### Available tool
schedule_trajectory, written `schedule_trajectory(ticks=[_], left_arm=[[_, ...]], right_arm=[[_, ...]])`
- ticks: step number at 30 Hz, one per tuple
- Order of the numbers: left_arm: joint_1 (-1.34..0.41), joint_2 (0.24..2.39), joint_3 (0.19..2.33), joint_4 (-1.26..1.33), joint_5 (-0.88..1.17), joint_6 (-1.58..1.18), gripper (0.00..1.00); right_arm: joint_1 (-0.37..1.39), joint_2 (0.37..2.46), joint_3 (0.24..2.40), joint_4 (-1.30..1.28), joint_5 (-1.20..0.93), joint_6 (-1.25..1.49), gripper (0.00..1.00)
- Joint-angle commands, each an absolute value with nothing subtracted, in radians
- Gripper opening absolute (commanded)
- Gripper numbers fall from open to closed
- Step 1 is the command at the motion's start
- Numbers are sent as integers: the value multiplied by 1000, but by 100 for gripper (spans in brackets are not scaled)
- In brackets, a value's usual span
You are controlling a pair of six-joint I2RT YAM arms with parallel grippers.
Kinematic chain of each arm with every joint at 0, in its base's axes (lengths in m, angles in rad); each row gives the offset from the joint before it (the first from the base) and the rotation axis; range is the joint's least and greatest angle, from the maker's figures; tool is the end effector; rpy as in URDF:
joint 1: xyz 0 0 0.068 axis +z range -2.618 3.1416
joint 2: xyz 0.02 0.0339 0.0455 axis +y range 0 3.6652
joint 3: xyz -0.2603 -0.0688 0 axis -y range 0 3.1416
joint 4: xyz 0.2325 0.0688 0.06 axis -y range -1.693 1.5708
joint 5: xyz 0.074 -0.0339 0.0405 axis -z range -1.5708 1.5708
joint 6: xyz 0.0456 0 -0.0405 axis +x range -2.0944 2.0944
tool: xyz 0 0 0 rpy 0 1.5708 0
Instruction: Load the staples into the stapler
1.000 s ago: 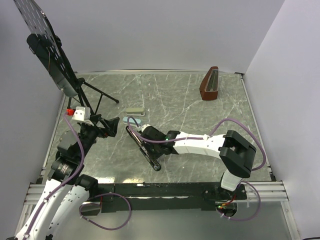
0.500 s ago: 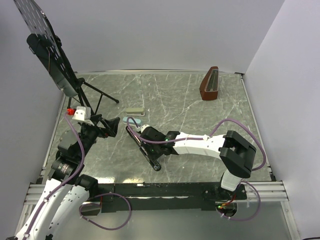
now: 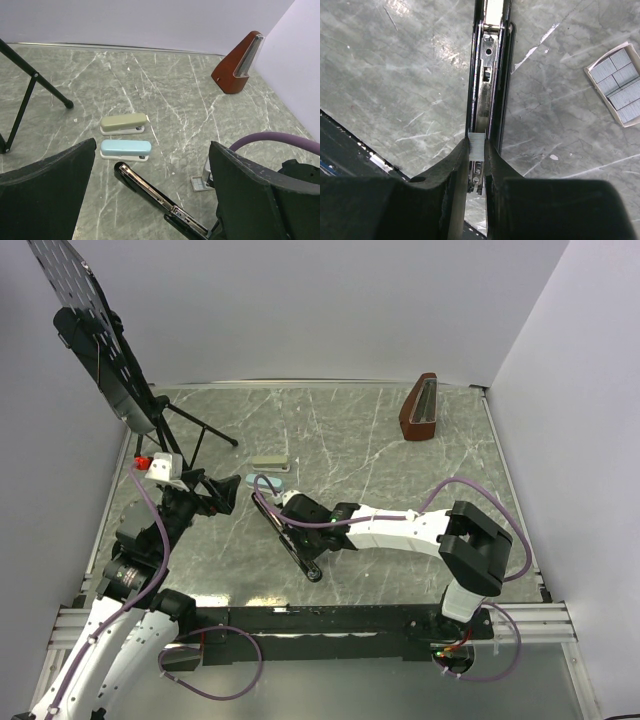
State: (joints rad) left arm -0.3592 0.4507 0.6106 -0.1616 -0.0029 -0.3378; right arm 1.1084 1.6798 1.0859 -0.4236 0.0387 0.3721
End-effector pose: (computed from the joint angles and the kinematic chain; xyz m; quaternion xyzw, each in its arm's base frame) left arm 0.1173 -0.0439 0.3229 0.0065 0.7077 -0.2403 0.6644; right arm 0.1521 0.3012 0.1901 -0.3412 0.8993 0.1704 0.2142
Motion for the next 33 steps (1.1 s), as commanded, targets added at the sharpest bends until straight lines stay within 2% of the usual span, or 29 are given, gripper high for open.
schedule_trajectory(ticks=[1,33], left_arm=[[-354,454,614,-117,14,-347,99],[-353,459,614,-118,15,-347,99]], right_arm=[[1117,1680,1075,-426,58,359,14],[1123,1744,1089,-449,6,347,14]])
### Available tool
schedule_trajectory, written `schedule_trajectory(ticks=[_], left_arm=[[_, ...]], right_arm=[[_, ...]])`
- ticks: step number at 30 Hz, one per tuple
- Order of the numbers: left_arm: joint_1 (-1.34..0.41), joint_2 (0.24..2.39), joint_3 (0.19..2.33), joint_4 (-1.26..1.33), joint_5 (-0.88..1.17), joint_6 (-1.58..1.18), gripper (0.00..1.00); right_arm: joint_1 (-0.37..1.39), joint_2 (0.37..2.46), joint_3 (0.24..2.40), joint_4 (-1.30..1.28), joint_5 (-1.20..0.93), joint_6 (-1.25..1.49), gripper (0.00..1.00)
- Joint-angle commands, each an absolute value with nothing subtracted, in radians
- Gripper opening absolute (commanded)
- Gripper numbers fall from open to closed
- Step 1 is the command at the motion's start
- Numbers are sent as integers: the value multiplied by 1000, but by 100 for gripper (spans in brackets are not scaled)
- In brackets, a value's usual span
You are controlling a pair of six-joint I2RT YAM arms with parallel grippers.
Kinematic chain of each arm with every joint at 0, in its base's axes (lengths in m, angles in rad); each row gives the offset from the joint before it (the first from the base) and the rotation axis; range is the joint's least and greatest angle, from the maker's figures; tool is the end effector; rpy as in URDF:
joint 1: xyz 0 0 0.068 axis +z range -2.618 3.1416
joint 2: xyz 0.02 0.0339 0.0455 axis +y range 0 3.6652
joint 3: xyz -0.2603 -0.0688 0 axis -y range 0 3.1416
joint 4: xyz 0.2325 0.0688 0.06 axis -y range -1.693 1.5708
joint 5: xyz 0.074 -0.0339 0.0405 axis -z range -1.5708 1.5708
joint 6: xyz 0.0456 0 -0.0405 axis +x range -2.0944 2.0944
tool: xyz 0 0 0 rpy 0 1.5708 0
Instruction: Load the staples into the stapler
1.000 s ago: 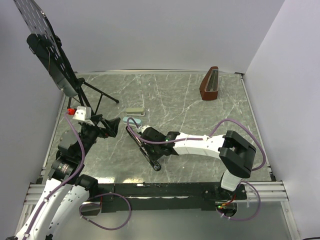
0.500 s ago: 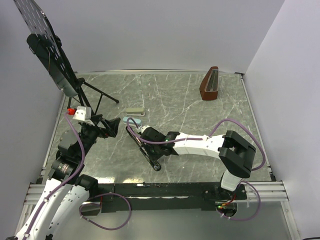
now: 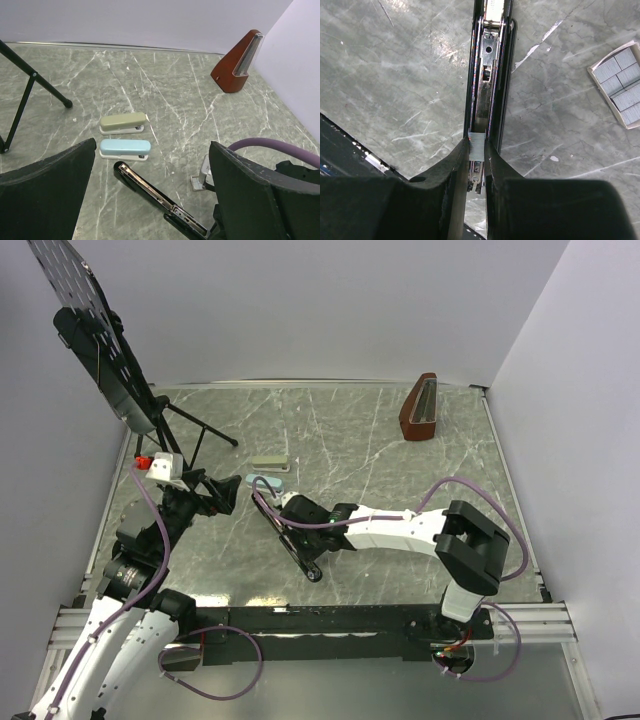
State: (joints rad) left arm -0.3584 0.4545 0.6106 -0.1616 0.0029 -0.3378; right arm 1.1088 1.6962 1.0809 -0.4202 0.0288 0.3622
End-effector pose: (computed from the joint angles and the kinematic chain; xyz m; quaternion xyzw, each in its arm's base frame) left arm 0.1180 -0.0443 0.3225 0.0083 0.7090 -0.2415 0.6625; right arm 0.1519 0.3020 0.1837 -0.3481 0.8993 0.1671 0.2054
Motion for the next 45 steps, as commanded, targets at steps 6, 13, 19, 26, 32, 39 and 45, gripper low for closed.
schedule_trajectory(ticks=[6,13,19,26,32,39,45], left_arm=[[-353,459,614,-117,17,-345,99],[-353,460,614,-115,20,-345,99],[-353,463,614,-117,20,-345,99],[-353,466,615,-117,17,-347,99],[-353,465,615,-117,18,-347,99],[-353,465,615,-118,17,-347,99],[-351,466,615,-120,15,-347,100]], right_arm=[[1124,1756,1094,-457,-23,336,14],[1127,1759,1095,-454,-61,305,14],[1131,1775,1104,-463,-57,311,14],[1134,1812,1143,-508,-2,386,14],[1143,1816,1141,-529,90,469,15],[1192,1822,1137,-532,179,506,17],[1201,1815,1123,-523,196,514,18]])
